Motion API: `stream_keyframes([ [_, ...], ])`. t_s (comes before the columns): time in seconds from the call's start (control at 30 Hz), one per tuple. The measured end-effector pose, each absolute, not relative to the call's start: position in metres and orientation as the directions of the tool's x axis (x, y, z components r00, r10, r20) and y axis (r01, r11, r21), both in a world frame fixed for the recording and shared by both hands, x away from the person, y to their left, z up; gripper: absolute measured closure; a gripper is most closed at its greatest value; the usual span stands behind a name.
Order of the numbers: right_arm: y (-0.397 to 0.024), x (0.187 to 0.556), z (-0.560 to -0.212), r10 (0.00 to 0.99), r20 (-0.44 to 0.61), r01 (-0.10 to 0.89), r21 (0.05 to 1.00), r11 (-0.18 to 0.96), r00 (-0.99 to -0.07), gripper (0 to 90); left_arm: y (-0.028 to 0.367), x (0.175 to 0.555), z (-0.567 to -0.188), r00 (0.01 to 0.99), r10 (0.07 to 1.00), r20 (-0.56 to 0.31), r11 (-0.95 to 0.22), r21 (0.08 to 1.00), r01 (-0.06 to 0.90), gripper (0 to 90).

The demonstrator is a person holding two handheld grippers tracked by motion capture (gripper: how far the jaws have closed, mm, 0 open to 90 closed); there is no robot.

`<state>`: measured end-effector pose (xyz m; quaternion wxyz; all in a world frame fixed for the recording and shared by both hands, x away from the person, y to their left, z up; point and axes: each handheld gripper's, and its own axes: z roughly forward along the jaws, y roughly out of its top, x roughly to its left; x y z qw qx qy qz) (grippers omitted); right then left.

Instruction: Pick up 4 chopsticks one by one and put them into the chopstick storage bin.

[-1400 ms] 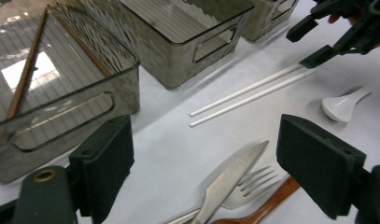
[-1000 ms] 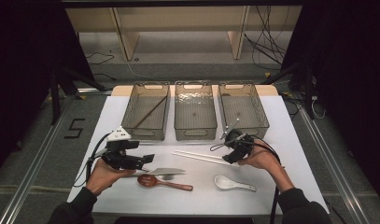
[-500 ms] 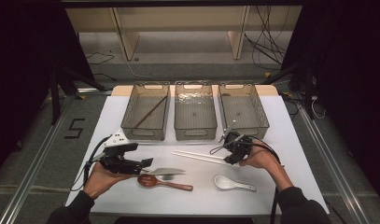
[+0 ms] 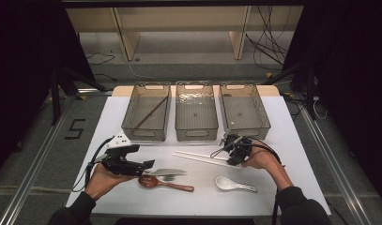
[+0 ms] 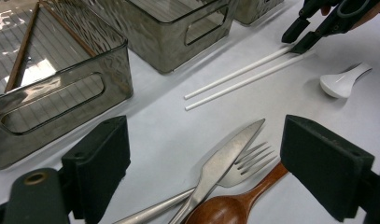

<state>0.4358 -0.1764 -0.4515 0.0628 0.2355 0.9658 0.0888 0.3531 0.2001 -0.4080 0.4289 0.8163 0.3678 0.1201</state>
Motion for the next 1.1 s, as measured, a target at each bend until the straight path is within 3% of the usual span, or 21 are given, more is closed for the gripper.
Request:
stream_keyframes([
  [0.43, -0.1707, 0.4332, -0.4538, 0.427, -0.083, 0.412, 0.152, 0.899, -0.901, 83.0, 0.1987, 0.3519, -0.4070, 0.706, 0.700, -0.107, -0.371, 0.790, 0.488, 15.6],
  [1.1, -0.1694, 0.4277, -0.4492, 0.329, -0.138, 0.306, 0.160, 0.938, -0.934, 84.4, 0.1989, 0.3531, -0.4087, 0.715, 0.694, -0.089, -0.389, 0.789, 0.476, 16.3],
])
